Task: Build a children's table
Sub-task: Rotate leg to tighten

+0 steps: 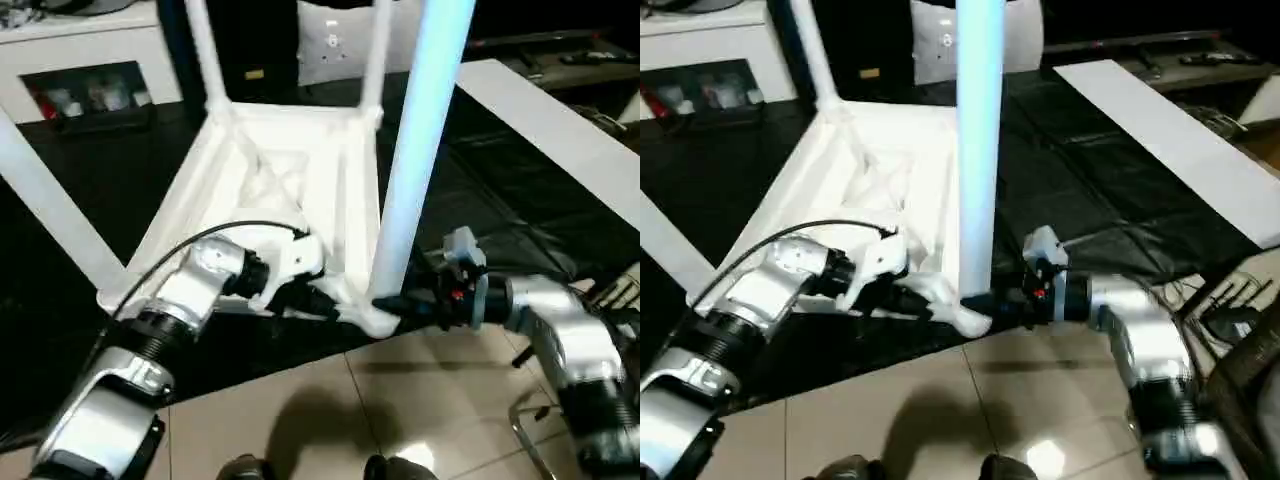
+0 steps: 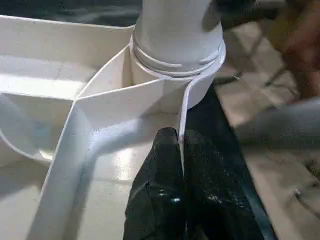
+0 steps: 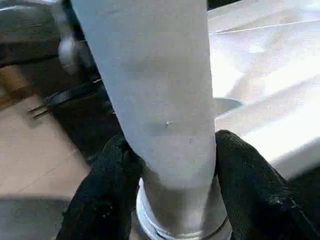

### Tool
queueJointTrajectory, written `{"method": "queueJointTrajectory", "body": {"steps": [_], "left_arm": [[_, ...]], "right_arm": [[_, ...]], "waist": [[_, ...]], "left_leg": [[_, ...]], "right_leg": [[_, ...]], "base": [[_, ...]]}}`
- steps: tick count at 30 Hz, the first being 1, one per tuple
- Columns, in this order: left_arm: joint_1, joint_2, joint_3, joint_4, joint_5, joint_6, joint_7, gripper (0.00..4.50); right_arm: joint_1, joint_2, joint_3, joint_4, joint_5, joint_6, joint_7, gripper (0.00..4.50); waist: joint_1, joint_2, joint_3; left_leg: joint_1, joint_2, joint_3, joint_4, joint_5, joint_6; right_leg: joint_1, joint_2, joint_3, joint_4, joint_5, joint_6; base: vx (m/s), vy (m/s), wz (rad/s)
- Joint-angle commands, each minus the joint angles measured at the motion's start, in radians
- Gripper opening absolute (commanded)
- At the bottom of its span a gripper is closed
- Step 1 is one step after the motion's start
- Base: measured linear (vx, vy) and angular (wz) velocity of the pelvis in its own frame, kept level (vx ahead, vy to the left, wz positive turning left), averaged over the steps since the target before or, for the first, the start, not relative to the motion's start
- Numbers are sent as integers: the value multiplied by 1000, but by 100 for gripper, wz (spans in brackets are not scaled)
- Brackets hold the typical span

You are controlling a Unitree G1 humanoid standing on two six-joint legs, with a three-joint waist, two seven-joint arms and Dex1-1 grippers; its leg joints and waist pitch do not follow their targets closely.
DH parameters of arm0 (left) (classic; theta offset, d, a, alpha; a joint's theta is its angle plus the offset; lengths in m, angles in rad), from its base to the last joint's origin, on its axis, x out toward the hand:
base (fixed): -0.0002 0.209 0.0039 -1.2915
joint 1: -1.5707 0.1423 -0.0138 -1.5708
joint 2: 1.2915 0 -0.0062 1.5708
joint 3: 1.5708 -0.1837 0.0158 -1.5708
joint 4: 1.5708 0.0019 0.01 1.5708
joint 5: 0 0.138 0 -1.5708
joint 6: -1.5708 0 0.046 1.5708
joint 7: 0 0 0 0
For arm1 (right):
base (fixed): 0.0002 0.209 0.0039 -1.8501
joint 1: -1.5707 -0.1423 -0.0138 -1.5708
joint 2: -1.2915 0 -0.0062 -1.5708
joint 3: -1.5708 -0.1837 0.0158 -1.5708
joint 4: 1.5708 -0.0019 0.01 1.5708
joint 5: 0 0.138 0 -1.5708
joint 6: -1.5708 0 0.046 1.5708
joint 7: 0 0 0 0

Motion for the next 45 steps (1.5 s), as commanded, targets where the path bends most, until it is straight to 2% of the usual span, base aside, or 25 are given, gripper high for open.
{"method": "queueJointTrajectory", "body": {"steps": [1,3,5,7,8,9,10,11,12,13,14,15,17,21,24,26,29,31,33,36,37,41,42,43,45], "left_arm": [[-44,-101,47,-50,-21,39,185,0],[-51,-120,55,-43,-18,52,221,0],[-64,-150,66,-31,-14,73,284,0],[-74,-174,75,-27,-2,89,341,0],[-80,-195,83,-25,7,102,385,0],[-86,-207,87,-21,16,103,417,0],[-90,-216,88,-16,23,96,441,0],[-90,-221,89,-16,25,91,446,0],[-88,-226,92,-15,26,89,451,0],[-87,-228,90,-14,31,88,454,0],[-83,-224,83,-13,39,78,450,0],[-81,-221,77,-13,44,71,446,0],[-72,-203,70,-12,49,50,426,0],[-59,-174,56,-8,62,22,407,0],[-23,-128,46,-19,46,-39,323,0],[-11,-107,38,-17,39,-68,274,0],[-1,-73,25,-7,33,-94,208,0],[0,-51,15,6,30,-139,161,0],[-3,-24,6,22,21,-184,96,0],[-5,6,-11,27,12,-219,8,0],[-4,18,-21,27,12,-232,-26,0],[-7,40,-47,33,15,-274,-92,0],[-8,46,-58,33,12,-286,-123,0],[-8,49,-66,33,10,-295,-148,0],[-7,51,-72,31,8,-300,-164,0]], "right_arm": [[-8,122,110,-44,2,31,-54,199],[-14,152,109,-40,-2,31,-94,198],[-36,218,100,-16,-34,44,-216,198],[-64,284,88,15,-86,52,-369,198],[-98,345,56,52,-106,82,-510,198],[-128,385,26,86,-107,97,-595,198],[-152,416,4,114,-89,86,-628,198],[-156,422,4,116,-87,69,-622,253],[-159,421,16,121,-106,43,-622,253],[-160,417,29,125,-124,17,-618,253],[-157,409,40,127,-137,0,-610,269],[-155,404,46,128,-143,-10,-603,287],[-136,375,44,120,-153,-26,-587,293],[-106,336,27,110,-173,-67,-573,322],[-56,237,-16,108,-127,-188,-428,352],[-43,193,-34,99,-97,-197,-348,375],[-31,129,-42,81,-60,-198,-238,382],[-27,83,-37,65,-45,-195,-158,403],[-22,20,-16,48,-31,-200,-49,422],[-25,-41,16,48,-18,-216,74,422],[-31,-57,25,59,-16,-224,108,422],[-67,-85,47,101,-13,-232,198,422],[-85,-93,58,123,-14,-237,228,422],[-98,-97,68,142,-17,-237,251,422],[-106,-101,77,154,-19,-233,271,386]], "waist": [[-10,-10,-72],[-29,-10,-72],[-52,-5,-71],[-63,-6,-71],[-90,1,-69],[-97,4,-69],[-115,9,-69],[-125,19,-69],[-130,20,-68],[-133,20,-72],[-135,15,-73],[-134,13,-74],[-129,12,-81],[-116,11,-88],[-99,10,-86],[-83,15,-85],[-70,14,-83],[-62,20,-80],[-53,19,-79],[-40,19,-80],[-31,18,-81],[-11,18,-86],[-7,16,-88],[-4,9,-90],[6,11,-91]], "left_leg": [[15,26,-20,-72,-310,31],[19,22,-23,-68,-336,33],[12,24,-30,-72,-358,36],[3,23,-36,-74,-372,31],[12,22,-40,-72,-416,19],[15,21,-42,-71,-428,17],[10,23,-47,-73,-447,14],[14,32,-55,-80,-479,19],[11,37,-59,-84,-491,21],[14,39,-58,-88,-492,28],[8,33,-54,-85,-463,35],[6,30,-51,-84,-442,40],[-7,25,-44,-80,-333,73],[-7,28,-36,-73,-228,123],[-8,24,-30,-68,-226,142],[-5,28,-30,-69,-212,147],[1,34,-31,-73,-227,148],[5,36,-32,-76,-248,136],[15,37,-30,-77,-278,124],[14,41,-30,-81,-291,112],[19,42,-27,-80,-290,107],[15,46,-25,-81,-253,108],[18,46,-23,-80,-252,108],[16,46,-21,-79,-236,110],[17,47,-19,-77,-209,114]], "right_leg": [[49,-57,27,-108,-632,-84],[48,-57,18,-119,-655,-72],[53,-55,9,-120,-644,-66],[60,-55,2,-120,-650,-52],[52,-56,-7,-129,-663,-52],[53,-56,-12,-131,-665,-49],[61,-58,-21,-132,-657,-43],[67,-61,-28,-135,-615,-44],[71,-62,-26,-132,-581,-50],[70,-65,-18,-127,-514,-73],[70,-69,-11,-122,-475,-102],[70,-70,-7,-119,-460,-116],[77,-72,7,-105,-383,-160],[78,-68,15,-89,-272,-202],[81,-67,14,-95,-321,-188],[79,-65,15,-95,-334,-183],[78,-59,15,-94,-338,-188],[75,-57,15,-96,-367,-183],[70,-56,16,-101,-392,-174],[72,-59,18,-99,-409,-170],[67,-59,20,-101,-405,-172],[69,-61,24,-87,-351,-195],[67,-61,24,-87,-347,-198],[69,-61,25,-84,-338,-205],[68,-63,28,-80,-326,-207]], "base": [[0,0,0],[0,0,0],[0,0,0],[0,0,0],[0,0,0],[0,0,0],[0,0,0],[0,0,0],[0,0,0],[0,0,0],[0,0,0],[54,21,6],[0,0,0],[0,0,0],[0,0,0],[0,0,0],[0,0,0],[0,0,0],[0,0,0],[0,0,0],[0,0,0],[0,0,0],[0,0,0],[0,0,0],[0,0,0]]}}
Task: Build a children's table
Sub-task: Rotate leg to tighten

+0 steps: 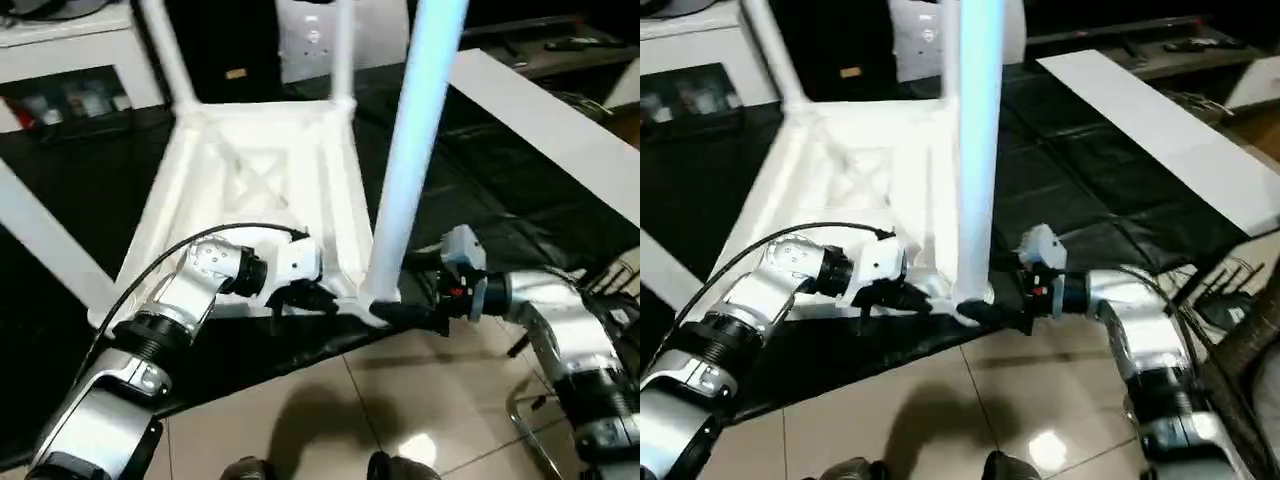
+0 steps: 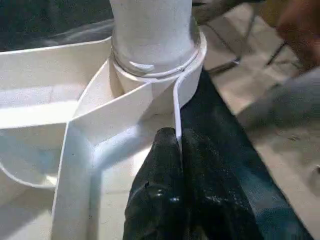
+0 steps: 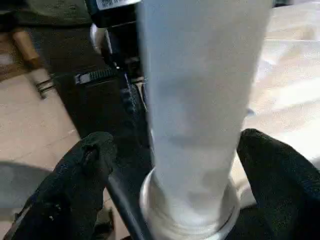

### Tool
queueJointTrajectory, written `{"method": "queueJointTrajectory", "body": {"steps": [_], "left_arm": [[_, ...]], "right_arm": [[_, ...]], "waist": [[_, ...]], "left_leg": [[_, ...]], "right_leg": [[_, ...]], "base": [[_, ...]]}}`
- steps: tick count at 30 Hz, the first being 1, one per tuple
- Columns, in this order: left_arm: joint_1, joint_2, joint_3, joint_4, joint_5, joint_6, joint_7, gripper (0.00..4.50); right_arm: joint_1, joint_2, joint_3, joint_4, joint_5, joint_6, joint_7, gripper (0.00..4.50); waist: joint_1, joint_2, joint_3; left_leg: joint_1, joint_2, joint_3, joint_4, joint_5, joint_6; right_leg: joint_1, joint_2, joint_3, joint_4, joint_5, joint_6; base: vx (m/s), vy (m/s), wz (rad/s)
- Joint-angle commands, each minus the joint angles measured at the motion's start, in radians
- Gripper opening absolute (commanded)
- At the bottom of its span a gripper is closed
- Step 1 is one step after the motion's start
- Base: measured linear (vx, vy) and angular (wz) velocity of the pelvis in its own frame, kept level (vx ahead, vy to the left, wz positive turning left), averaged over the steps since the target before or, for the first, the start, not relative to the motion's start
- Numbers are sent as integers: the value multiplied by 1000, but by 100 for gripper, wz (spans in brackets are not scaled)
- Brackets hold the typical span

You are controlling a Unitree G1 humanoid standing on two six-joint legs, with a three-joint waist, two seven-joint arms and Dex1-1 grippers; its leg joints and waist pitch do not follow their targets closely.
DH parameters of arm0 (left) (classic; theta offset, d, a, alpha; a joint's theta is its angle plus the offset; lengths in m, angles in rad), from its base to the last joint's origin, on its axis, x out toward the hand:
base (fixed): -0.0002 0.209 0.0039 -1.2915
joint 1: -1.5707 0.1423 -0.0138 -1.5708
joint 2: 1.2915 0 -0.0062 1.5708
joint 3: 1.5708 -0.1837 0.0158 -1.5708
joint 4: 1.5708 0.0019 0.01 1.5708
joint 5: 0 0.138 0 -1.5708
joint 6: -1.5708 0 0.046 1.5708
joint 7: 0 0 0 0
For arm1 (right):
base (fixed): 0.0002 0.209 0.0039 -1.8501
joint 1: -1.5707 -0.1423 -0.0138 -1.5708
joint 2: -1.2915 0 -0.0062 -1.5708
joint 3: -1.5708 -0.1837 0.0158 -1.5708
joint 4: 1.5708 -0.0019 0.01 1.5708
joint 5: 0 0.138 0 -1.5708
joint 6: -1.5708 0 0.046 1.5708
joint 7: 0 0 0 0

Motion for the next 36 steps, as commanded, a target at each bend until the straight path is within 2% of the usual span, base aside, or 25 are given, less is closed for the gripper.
{"method": "queueJointTrajectory", "body": {"steps": [1,3,4,7,9,13,14,17,20,24,26,30,33,34,35,36], "left_arm": [[-12,-2,-40,-15,-3,-33,-62,0],[-12,1,-44,-19,-4,-38,-83,0],[-12,6,-49,-22,-1,-45,-93,0],[-9,8,-51,-27,1,-48,-98,0],[-8,10,-51,-27,2,-48,-99,0],[-9,19,-52,-16,2,-60,-105,0],[-10,20,-52,-13,2,-61,-106,0],[-11,20,-51,-7,4,-64,-108,0],[-14,21,-50,-1,6,-64,-108,0],[-17,21,-51,6,6,-60,-106,0],[-13,12,-39,0,-6,-33,-90,0],[-4,-8,-22,-13,-13,-5,-42,0],[0,-35,-3,-30,-15,46,27,0],[2,-59,8,-47,-11,93,85,0],[2,-64,10,-50,-10,103,97,0],[2,-79,15,-60,-8,132,130,0]], "right_arm": [[-14,-11,18,17,1,-6,40,386],[-28,-14,31,41,-3,-14,63,368],[-40,-17,41,61,-5,-12,92,355],[-49,-22,54,78,-8,-12,126,333],[-53,-22,58,85,-4,-7,142,306],[-62,-25,72,100,2,-1,176,287],[-63,-25,75,101,3,0,180,264],[-66,-25,78,109,5,1,192,257],[-69,-24,80,112,10,7,208,218],[-66,-23,83,108,18,19,227,209],[-41,-16,84,64,43,54,229,201],[12,8,74,-11,73,97,186,199],[63,49,63,-64,65,122,70,199],[97,97,54,-90,41,144,-55,199],[103,107,52,-94,36,149,-81,199],[112,141,46,-100,17,173,-162,199]], "waist": [[2,-8,-92],[10,-12,-95],[13,-14,-94],[19,-14,-96],[20,-14,-95],[22,-16,-93],[23,-13,-92],[25,-17,-91],[24,-18,-88],[24,-17,-88],[24,-15,-87],[27,-19,-87],[27,-18,-81],[22,-23,-75],[14,-20,-68],[8,-17,-65]], "left_leg": [[19,46,-1,-67,-191,118],[22,47,0,-67,-178,119],[19,47,2,-67,-174,121],[18,47,3,-67,-163,124],[19,46,5,-66,-165,123],[19,43,7,-67,-177,116],[20,43,7,-67,-182,115],[22,42,8,-67,-189,109],[23,43,8,-68,-199,106],[24,41,8,-69,-211,100],[23,41,8,-69,-209,100],[24,42,9,-69,-203,103],[28,40,9,-72,-235,90],[30,41,8,-76,-256,75],[37,33,6,-75,-305,56],[39,28,3,-73,-333,47]], "right_leg": [[59,-61,58,-48,-332,-200],[57,-60,60,-41,-304,-212],[58,-60,61,-40,-302,-211],[60,-61,62,-38,-305,-208],[57,-60,64,-39,-312,-208],[57,-59,66,-42,-347,-197],[55,-59,67,-44,-362,-192],[54,-58,69,-48,-389,-184],[52,-56,72,-45,-383,-193],[53,-57,72,-48,-409,-186],[54,-56,73,-47,-406,-187],[53,-55,74,-47,-395,-189],[49,-56,72,-57,-464,-169],[46,-56,73,-64,-512,-147],[40,-57,65,-76,-601,-121],[41,-57,57,-83,-654,-99]], "base": [[0,0,0],[0,0,0],[0,0,0],[0,0,0],[0,0,0],[0,0,0],[0,0,0],[0,0,0],[0,0,0],[0,0,0],[0,0,0],[0,0,0],[0,0,0],[0,0,0],[0,0,0],[0,0,0]]}}
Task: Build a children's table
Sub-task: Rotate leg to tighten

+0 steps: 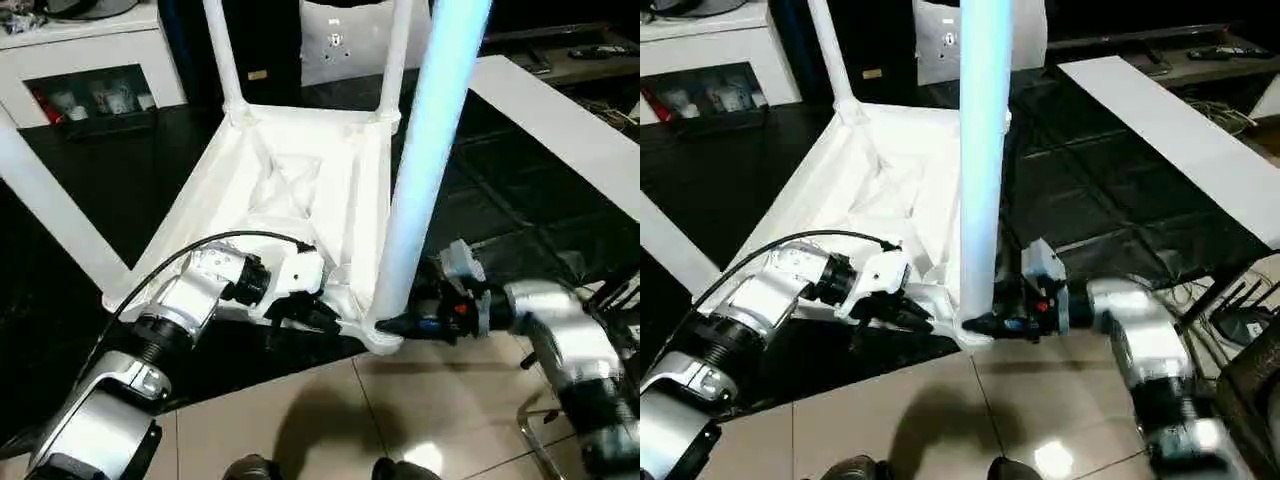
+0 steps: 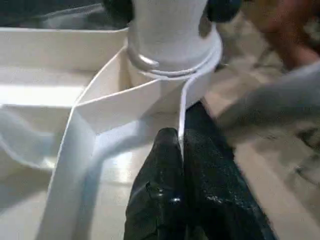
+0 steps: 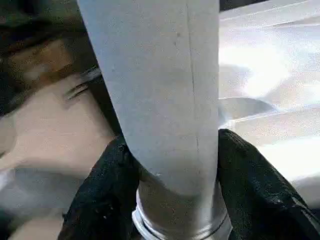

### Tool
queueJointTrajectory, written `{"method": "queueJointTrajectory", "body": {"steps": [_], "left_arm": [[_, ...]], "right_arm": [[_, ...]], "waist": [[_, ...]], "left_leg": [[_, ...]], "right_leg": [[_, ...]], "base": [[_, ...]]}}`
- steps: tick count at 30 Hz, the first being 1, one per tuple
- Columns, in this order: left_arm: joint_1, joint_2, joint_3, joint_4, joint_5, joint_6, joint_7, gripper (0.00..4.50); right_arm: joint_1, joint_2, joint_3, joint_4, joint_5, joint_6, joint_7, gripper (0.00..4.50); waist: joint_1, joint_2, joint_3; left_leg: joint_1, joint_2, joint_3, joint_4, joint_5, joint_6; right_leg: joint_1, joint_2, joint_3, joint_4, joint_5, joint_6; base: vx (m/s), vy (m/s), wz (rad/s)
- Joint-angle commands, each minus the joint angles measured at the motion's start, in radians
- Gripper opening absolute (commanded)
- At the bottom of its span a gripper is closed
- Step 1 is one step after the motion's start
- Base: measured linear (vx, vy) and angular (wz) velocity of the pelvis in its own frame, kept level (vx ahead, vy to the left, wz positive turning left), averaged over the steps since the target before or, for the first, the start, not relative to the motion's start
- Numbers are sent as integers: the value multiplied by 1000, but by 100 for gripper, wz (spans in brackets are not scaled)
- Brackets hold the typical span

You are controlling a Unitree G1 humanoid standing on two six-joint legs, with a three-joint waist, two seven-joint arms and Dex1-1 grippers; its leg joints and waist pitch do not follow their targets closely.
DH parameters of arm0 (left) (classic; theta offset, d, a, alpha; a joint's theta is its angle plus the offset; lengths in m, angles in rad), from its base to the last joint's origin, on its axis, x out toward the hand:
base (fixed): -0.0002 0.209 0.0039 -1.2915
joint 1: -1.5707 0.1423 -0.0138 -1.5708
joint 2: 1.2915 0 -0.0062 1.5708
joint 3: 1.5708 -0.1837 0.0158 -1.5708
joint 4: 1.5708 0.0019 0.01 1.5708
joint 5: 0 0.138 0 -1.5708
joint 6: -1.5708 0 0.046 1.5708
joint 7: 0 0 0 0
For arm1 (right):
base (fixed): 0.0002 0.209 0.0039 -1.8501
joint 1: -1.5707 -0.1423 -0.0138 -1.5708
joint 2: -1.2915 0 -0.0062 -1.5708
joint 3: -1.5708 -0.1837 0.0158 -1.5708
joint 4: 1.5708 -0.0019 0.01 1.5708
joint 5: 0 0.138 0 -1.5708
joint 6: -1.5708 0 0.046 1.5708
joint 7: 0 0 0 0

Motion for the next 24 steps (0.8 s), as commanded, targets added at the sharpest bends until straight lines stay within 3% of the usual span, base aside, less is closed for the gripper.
{"method": "queueJointTrajectory", "body": {"steps": [1,2,3,4,5,6,7,8,9,10,11,12,13,14,15,16,17,19,20,24], "left_arm": [[-14,-68,11,-41,-1,41,121,0],[-18,-96,21,-46,7,79,184,0],[-21,-112,27,-49,8,103,215,0],[-23,-128,34,-53,10,126,245,0],[-24,-143,40,-56,10,146,269,0],[-26,-163,50,-58,11,171,307,0],[-28,-170,53,-58,11,179,320,0],[-30,-178,57,-58,13,188,337,0],[-35,-194,67,-54,14,205,373,0],[-37,-200,72,-54,15,213,387,0],[-45,-212,84,-45,18,221,425,0],[-62,-234,106,-28,30,232,498,0],[-68,-239,111,-22,36,232,519,0],[-70,-241,113,-20,37,232,526,0],[-75,-248,118,-17,44,235,554,0],[-80,-253,122,-16,51,239,580,0],[-81,-255,124,-18,54,244,591,0],[-82,-253,127,-20,54,247,596,0],[-80,-252,128,-23,54,250,597,0],[-64,-225,127,-41,56,237,568,0]], "right_arm": [[9,72,64,-25,-6,57,-70,199],[6,128,50,-20,-31,77,-186,199],[-1,161,40,-13,-43,82,-249,199],[-9,193,30,-9,-53,92,-309,199],[-19,222,24,0,-63,95,-363,199],[-41,268,14,18,-78,100,-449,199],[-49,283,11,25,-82,102,-479,199],[-60,304,7,35,-87,105,-517,199],[-82,339,-3,54,-96,112,-586,199],[-91,353,-6,61,-99,116,-614,199],[-116,386,-19,86,-108,116,-685,199],[-165,442,-50,139,-128,117,-822,199],[-181,457,-61,160,-128,111,-854,199],[-187,462,-64,167,-128,109,-864,199],[-199,479,-79,183,-123,99,-880,199],[-210,493,-93,196,-123,77,-895,234],[-211,496,-102,197,-125,68,-902,269],[-205,488,-106,193,-132,64,-901,275],[-202,483,-104,193,-136,61,-901,283],[-161,421,-75,165,-177,16,-861,322]], "waist": [[-23,-18,-60],[-39,-11,-55],[-50,-11,-51],[-76,-2,-49],[-103,25,-41],[-102,43,-36],[-68,57,-29],[-72,33,-32],[-62,2,-59],[-85,-53,-61],[-68,-41,-63],[-70,-35,-56],[-71,-26,-60],[-89,5,-70],[-95,17,-76],[-106,14,-84],[-108,7,-81],[-103,3,-81],[-101,1,-79],[-97,2,-79]], "left_leg": [[24,22,-17,-68,-365,30],[32,18,-20,-61,-400,20],[33,16,-23,-59,-421,15],[30,19,-33,-60,-472,6],[29,48,-53,-84,-592,-5],[-6,86,-75,-132,-699,-17],[-75,88,-53,-215,-873,-72],[-57,90,-52,-222,-872,-46],[6,57,-42,-173,-749,-52],[49,-31,-38,19,-413,-61],[-3,-36,-47,61,-129,8],[-52,-28,-56,20,-54,-3],[-58,-17,-59,-9,-54,-13],[-64,7,-78,-43,-99,-8],[-55,16,-83,-46,-110,-5],[-41,29,-83,-49,-123,22],[-44,24,-74,-49,-136,50],[-41,18,-63,-47,-134,86],[-41,19,-60,-48,-125,103],[-36,24,-56,-51,-131,116]], "right_leg": [[36,-55,20,-114,-720,-66],[29,-54,6,-130,-767,-34],[30,-51,-7,-138,-786,-15],[42,-46,-38,-154,-796,21],[68,-38,-78,-151,-737,37],[111,-35,-61,-55,-602,11],[144,-10,-28,110,-254,-61],[128,-2,3,133,-212,-40],[105,-28,87,121,-451,-5],[12,-114,73,-86,-997,14],[45,-145,114,-92,-1072,47],[69,-123,84,-63,-948,29],[77,-107,72,-51,-835,1],[72,-66,59,-17,-564,-63],[69,-53,55,-11,-447,-99],[65,-52,53,-4,-264,-177],[70,-51,52,-10,-202,-219],[76,-54,51,-17,-186,-245],[76,-55,52,-20,-192,-246],[75,-55,54,-24,-204,-247]], "base": [[0,0,0],[-53,7,-6],[-61,19,-8],[-61,19,-8],[-60,38,-12],[-123,52,-19],[-123,52,-19],[-108,6,-16],[0,0,0],[6,-74,-18],[10,-83,-27],[7,-101,-45],[-13,-49,-29],[-10,-23,-25],[0,0,0],[0,0,0],[0,0,0],[0,0,0],[0,0,0],[0,0,0]]}}
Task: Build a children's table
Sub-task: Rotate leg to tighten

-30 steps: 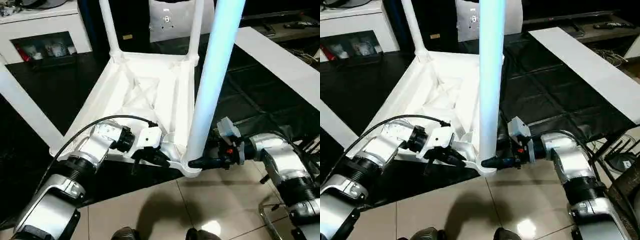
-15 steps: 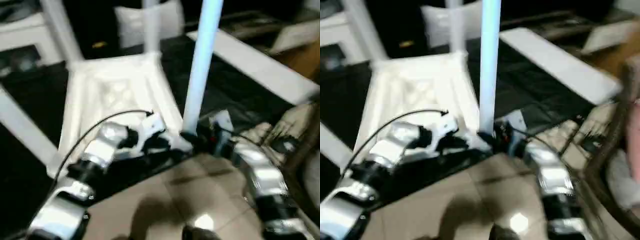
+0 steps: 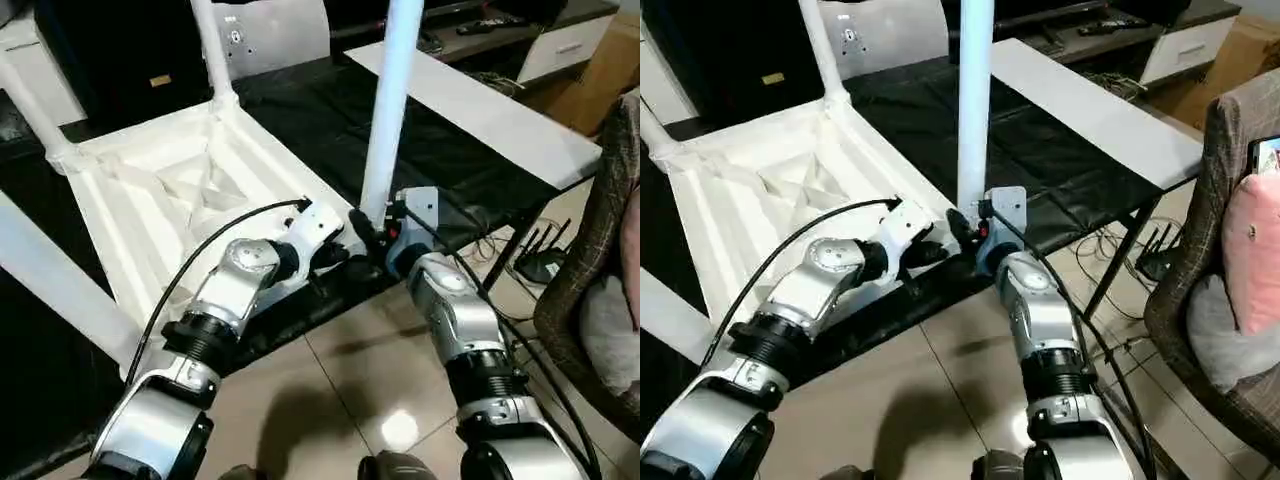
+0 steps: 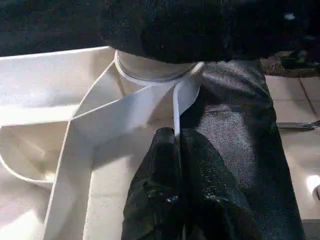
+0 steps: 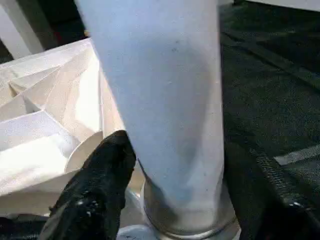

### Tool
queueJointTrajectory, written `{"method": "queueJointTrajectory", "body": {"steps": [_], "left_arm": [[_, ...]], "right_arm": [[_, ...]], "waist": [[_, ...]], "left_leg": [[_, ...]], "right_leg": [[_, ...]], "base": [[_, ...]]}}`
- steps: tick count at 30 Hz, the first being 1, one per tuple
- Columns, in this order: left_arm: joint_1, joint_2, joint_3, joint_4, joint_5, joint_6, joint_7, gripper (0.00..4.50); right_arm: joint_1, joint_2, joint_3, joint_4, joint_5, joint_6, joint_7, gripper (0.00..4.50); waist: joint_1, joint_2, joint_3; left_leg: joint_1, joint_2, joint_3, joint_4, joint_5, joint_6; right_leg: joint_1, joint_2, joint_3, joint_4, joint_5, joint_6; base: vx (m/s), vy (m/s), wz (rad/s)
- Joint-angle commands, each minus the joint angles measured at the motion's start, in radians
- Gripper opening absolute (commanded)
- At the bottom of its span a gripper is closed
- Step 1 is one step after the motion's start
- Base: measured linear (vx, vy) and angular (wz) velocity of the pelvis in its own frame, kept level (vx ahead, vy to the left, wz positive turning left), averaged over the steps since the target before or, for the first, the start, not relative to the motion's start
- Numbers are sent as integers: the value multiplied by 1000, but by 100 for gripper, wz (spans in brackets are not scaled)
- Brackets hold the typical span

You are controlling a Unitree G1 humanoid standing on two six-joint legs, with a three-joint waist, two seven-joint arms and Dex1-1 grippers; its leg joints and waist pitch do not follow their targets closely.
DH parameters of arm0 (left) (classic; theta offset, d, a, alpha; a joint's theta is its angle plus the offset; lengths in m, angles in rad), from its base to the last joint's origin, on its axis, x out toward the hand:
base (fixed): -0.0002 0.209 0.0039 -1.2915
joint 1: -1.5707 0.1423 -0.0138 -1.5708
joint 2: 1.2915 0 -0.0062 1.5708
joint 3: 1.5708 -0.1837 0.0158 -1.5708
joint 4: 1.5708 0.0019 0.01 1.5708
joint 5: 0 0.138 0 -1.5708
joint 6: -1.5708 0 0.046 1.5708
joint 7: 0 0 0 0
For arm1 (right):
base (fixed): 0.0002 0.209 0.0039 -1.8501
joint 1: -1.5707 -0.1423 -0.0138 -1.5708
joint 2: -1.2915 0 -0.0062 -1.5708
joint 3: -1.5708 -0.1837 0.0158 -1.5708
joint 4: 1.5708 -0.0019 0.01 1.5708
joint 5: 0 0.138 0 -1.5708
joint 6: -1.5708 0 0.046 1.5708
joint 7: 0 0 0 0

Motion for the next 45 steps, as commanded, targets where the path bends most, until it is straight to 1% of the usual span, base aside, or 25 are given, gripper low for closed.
{"method": "queueJointTrajectory", "body": {"steps": [1,2,5,10,13,14,16,19,24,27,28,29,30,33,35,36,37,38,39,40,41,42,43,44,45], "left_arm": [[-25,-8,-14,-51,-10,-30,-20,0],[-24,7,-17,-47,-13,-60,-39,0],[-28,36,-25,-27,-11,-105,-76,0],[-60,93,-17,65,6,-200,-91,0],[-76,109,-10,100,12,-230,-79,0],[-88,118,4,123,4,-246,-72,0],[-92,123,13,132,-7,-264,-77,0],[-76,137,39,113,-57,-312,-134,43],[-8,125,118,-7,-170,-293,-140,89],[60,98,191,-129,-244,-242,-68,108],[83,93,208,-172,-258,-208,-44,108],[92,90,214,-188,-262,-197,-33,108],[124,78,238,-244,-275,-161,11,108],[205,52,274,-377,-293,-110,90,108],[317,29,286,-540,-297,-52,159,108],[317,29,286,-540,-297,-52,159,108],[395,21,270,-633,-259,-37,201,108],[472,14,246,-708,-201,-43,242,108],[505,8,233,-731,-177,-51,259,108],[525,3,227,-739,-167,-54,268,108],[549,-8,221,-746,-170,-39,284,108],[575,-22,215,-742,-175,-28,298,108],[591,-29,209,-734,-164,-26,315,108],[604,-33,201,-716,-148,-26,335,108],[609,-33,195,-704,-134,-31,345,108]], "right_arm": [[34,10,83,8,-10,5,67,330],[62,-17,81,-23,-13,-29,85,343],[124,-66,74,-112,22,-14,164,364],[286,-148,83,-364,141,43,340,408],[338,-182,105,-422,135,18,361,441],[373,-195,107,-451,115,-17,346,441],[389,-196,102,-468,102,-25,327,441],[431,-201,86,-543,109,42,294,450],[478,-182,66,-639,127,121,211,450],[501,-174,71,-691,130,211,159,450],[508,-174,77,-709,129,237,152,450],[510,-175,81,-715,126,246,151,450],[517,-180,95,-735,114,266,148,450],[528,-197,122,-763,78,264,136,450],[532,-220,145,-779,46,234,132,450],[532,-220,145,-779,46,234,132,450],[534,-224,143,-787,36,240,116,450],[534,-232,144,-795,31,237,115,450],[533,-234,144,-796,31,234,117,450],[531,-233,141,-795,33,233,116,450],[528,-231,137,-793,35,226,113,450],[524,-230,135,-791,36,219,113,450],[522,-233,136,-787,35,208,116,450],[517,-247,146,-775,6,178,109,450],[515,-256,150,-767,-6,173,107,450]], "waist": [[11,-1,-82],[14,-1,-81],[23,0,-81],[45,0,-78],[40,-2,-72],[42,-2,-72],[40,0,-70],[39,3,-70],[43,6,-73],[41,3,-67],[40,-13,-63],[42,-7,-65],[40,-14,-65],[42,-14,-65],[37,-16,-63],[36,-16,-61],[37,-10,-61],[19,-5,-53],[19,10,-58],[15,8,-53],[-6,30,-46],[-1,29,-40],[-2,12,-35],[17,-11,-33],[33,-42,-25]], "left_leg": [[2,37,3,-69,-120,138],[3,39,4,-70,-116,143],[6,41,5,-71,-122,157],[10,44,6,-76,-163,153],[6,41,6,-81,-219,122],[11,40,9,-80,-234,108],[8,41,6,-83,-248,94],[10,43,6,-85,-255,91],[9,48,7,-87,-195,107],[10,43,13,-88,-213,105],[7,41,16,-90,-207,108],[12,38,20,-89,-203,106],[13,40,21,-89,-201,103],[15,42,23,-90,-185,98],[11,54,22,-96,-177,94],[10,51,24,-96,-182,98],[-16,41,-13,-109,-194,145],[-40,48,-60,-120,-224,176],[-23,60,-81,-122,-254,177],[-7,79,-105,-135,-300,185],[25,112,-192,-167,-336,251],[38,118,-210,-176,-375,254],[27,113,-238,-194,-434,237],[-7,55,-218,-185,-454,192],[-48,-14,-169,-124,-420,145]], "right_leg": [[81,-74,56,-80,-130,-231],[79,-75,57,-80,-120,-232],[80,-75,61,-79,-112,-235],[78,-74,63,-91,-173,-199],[75,-75,60,-99,-267,-180],[68,-76,62,-107,-307,-165],[69,-75,62,-107,-338,-157],[65,-75,65,-110,-328,-157],[67,-75,65,-90,-188,-216],[68,-74,64,-99,-256,-196],[69,-73,64,-102,-279,-189],[68,-73,65,-107,-318,-169],[66,-72,66,-107,-325,-163],[61,-69,69,-109,-343,-141],[64,-70,73,-98,-281,-161],[63,-68,72,-103,-290,-159],[84,-73,33,-85,-295,-162],[95,-64,0,-76,-256,-142],[88,-52,-6,-71,-242,-142],[76,-39,-7,-65,-229,-153],[63,-3,-6,8,-214,-209],[45,7,4,28,-238,-225],[47,8,32,61,-263,-242],[60,-11,75,35,-293,-246],[59,-56,112,-46,-395,-228]], "base": [[0,0,0],[0,0,0],[0,0,0],[0,0,0],[0,0,0],[0,0,0],[0,0,0],[0,0,0],[0,0,0],[0,0,0],[0,0,0],[0,0,0],[0,0,0],[0,0,0],[0,0,0],[0,0,0],[0,0,0],[5,-16,22],[44,-46,50],[44,-46,50],[46,-92,60],[8,-141,62],[8,-141,62],[-24,-192,75],[-24,-207,78]]}}
